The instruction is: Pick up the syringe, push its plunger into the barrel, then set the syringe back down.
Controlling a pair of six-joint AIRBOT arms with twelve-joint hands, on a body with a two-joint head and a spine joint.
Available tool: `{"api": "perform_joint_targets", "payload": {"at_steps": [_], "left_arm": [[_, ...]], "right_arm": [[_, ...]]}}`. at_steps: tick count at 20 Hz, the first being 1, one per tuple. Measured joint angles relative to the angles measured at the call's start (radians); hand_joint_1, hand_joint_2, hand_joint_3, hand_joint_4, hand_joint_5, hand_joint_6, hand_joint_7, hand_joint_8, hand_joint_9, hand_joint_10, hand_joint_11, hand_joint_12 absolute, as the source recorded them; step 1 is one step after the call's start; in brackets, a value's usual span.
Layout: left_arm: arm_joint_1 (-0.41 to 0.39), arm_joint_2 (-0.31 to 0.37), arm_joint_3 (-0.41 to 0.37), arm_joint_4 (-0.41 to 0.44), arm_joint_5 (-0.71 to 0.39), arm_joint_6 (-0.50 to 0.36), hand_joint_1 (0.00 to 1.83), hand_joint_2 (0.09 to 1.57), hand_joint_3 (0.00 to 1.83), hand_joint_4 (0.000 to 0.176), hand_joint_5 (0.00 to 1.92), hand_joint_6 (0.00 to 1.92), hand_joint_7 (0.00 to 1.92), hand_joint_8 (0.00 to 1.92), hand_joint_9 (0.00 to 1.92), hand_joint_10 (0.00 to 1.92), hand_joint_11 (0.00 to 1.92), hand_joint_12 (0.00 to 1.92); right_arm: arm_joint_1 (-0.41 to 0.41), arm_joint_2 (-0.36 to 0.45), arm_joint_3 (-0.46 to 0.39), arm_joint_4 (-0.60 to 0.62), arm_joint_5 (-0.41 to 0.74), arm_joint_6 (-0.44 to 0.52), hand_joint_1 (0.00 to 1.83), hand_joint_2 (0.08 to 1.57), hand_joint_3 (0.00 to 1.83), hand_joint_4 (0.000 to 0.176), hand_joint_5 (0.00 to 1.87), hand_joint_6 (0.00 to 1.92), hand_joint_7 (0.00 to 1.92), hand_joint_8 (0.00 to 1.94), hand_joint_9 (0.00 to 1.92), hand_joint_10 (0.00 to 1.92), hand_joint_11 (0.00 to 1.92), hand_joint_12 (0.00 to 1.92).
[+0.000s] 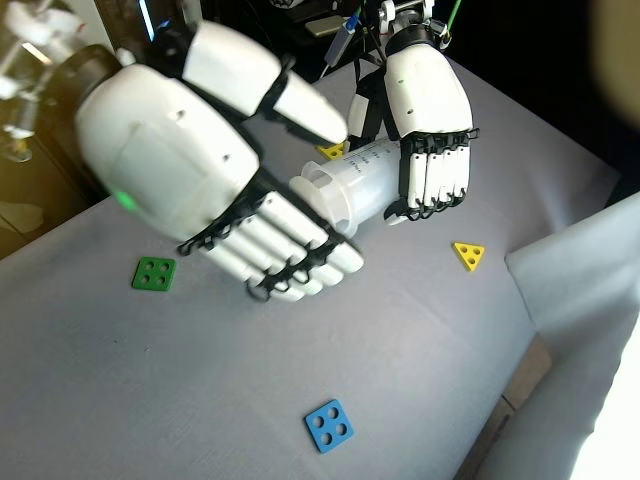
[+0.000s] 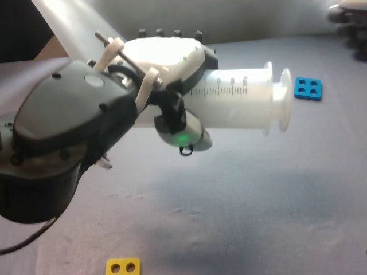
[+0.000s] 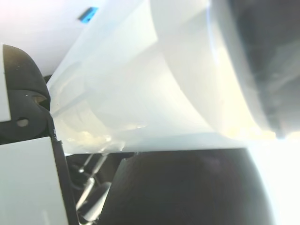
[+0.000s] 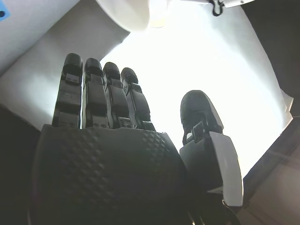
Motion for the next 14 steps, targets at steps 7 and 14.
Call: {"api": "perform_joint_targets", "payload": {"at_steps": [7, 14], "left_arm": [[0.109, -0.009, -0.003, 0.097, 0.023, -0.062, 1.18, 1.29, 0.0, 0.0, 0.75, 1.16, 0.6, 1.76, 0.46, 1.53, 0.38, 1.65], [0.205, -0.046, -0.003, 0.174, 0.003, -0.153, 1.21, 1.28, 0.0, 0.0, 0.76, 1.15, 0.61, 1.72, 0.49, 1.53, 0.39, 1.62]], "right_arm": [[0.003, 0.098, 0.017, -0.37, 0.266, -0.285, 0.0, 1.32, 0.0, 0.0, 0.14, 0.0, 0.11, 0.0, 0.07, 0.0, 0.0, 0.2], [-0.019, 0.113, 0.024, -0.396, 0.502, -0.665, 0.0, 1.33, 0.0, 0.0, 0.16, 0.0, 0.13, 0.0, 0.09, 0.0, 0.0, 0.26]]}}
